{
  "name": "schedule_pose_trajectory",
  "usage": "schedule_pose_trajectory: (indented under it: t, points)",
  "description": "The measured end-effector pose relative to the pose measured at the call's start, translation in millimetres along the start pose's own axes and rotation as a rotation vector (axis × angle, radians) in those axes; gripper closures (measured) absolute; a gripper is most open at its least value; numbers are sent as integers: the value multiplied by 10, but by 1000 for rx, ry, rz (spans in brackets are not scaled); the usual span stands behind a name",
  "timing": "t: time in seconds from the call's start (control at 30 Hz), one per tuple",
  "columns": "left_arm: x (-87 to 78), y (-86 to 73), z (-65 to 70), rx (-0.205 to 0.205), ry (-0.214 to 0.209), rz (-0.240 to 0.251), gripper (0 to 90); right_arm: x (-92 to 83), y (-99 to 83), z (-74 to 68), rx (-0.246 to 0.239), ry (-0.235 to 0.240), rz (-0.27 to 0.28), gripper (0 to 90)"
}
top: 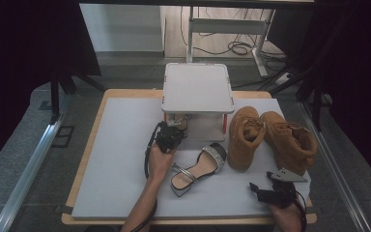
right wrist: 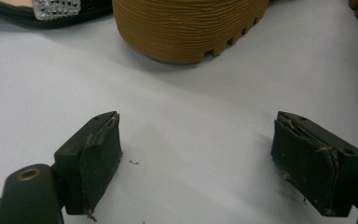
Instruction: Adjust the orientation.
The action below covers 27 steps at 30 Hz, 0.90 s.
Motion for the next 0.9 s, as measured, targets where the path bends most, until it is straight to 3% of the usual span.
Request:
schedule_pose_trajectory:
  t: [0.53, 0.9]
  points:
    - [62, 18, -18, -22, -18, -8, 870, 0, 0, 0, 0, 0, 0, 156]
    - [-8, -4, -22, -13, -6, -6, 735, 0, 0, 0, 0, 0, 0, 156]
Point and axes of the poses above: each handheld gripper's, and its own axes: x roughly forward along the jaws, y roughly out of its top, z roughly to its right, the point moved 4 cm from there along x, roughly forward along the jaws, and after that the axes turned 14 degrees about y, right-handed, at the moved point
